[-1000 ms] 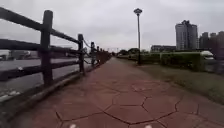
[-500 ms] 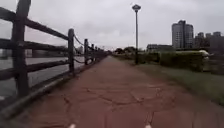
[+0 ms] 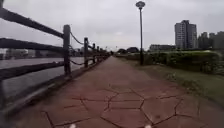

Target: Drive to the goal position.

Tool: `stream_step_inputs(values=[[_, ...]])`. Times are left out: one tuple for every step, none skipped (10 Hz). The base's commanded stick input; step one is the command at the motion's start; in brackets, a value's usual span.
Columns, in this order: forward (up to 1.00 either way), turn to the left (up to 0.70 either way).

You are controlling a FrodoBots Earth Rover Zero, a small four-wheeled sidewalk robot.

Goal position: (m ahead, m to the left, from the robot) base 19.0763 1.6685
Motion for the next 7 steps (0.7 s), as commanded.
stream_step_inputs(values=[[1.0, -0.4], [1.0, -0.37], [1.0, 0.0], [1.0, 0.0], [1.0, 0.0], [1.0, 0.0], [1.0, 0.0]])
